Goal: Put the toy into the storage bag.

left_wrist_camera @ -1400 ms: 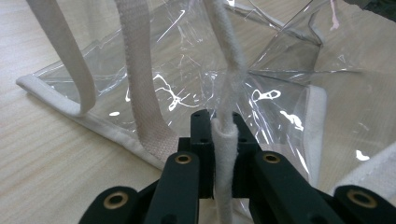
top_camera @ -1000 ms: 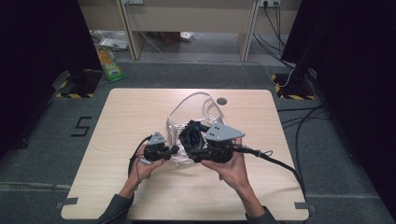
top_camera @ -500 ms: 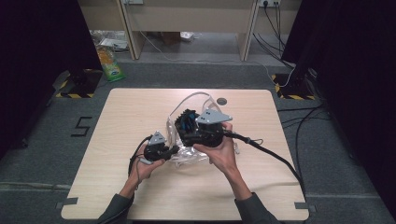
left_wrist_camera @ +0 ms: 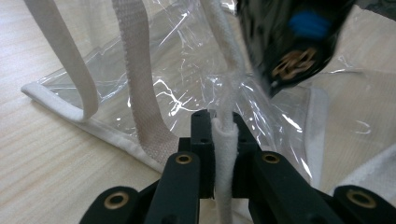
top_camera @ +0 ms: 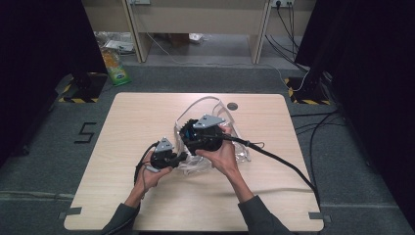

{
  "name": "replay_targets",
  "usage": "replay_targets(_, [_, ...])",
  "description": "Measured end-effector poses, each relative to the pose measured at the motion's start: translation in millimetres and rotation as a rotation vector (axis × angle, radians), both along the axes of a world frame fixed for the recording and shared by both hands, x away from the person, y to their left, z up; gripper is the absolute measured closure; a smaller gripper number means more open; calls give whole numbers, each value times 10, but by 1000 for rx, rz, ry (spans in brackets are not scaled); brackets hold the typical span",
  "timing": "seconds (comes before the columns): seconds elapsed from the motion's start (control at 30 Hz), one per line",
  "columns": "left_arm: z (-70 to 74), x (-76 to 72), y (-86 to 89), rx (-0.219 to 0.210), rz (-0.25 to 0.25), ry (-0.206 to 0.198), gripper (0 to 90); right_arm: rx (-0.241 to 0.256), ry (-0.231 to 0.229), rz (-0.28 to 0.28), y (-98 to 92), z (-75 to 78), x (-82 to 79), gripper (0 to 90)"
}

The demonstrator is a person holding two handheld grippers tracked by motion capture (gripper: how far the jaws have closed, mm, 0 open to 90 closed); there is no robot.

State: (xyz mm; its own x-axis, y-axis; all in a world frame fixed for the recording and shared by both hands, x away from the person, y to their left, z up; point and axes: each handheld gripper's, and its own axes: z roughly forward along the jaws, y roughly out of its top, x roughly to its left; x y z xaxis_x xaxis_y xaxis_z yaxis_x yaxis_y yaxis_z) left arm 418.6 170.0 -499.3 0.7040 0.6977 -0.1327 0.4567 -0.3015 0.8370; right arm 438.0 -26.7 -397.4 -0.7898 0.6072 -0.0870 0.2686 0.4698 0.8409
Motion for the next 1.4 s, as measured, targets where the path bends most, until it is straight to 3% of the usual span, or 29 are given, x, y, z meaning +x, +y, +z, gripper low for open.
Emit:
replay_targets(0.27, [0,-12,-28,7,-5,0,841,-71,5,-1,44,-75,104,258])
replay_targets(0.43, [23,-16,-26,8,0,-11,840,-183,-31,-1,135,-97,103,258])
replay_targets(0.5, [19,-17,-14,6,3,-9,837,-200,-39,9,176,-113,108,258])
replay_targets(0.93, [5,-24,-24,6,5,-13,840,-194,13,8,158,-141,183,258])
replay_targets(1.07, [11,-22,-21,7,9,-16,842,-242,-15,10,136,-123,174,258])
replay_targets(1.17, [17,-29,-27,2,8,-22,843,-295,-38,-26,133,-127,179,258])
replay_targets(1.23, [30,-29,-22,0,7,-26,843,-273,-24,-35,108,-114,194,258])
replay_targets(1.4, [11,-29,-36,5,7,-23,842,-296,0,-12,121,-113,249,258])
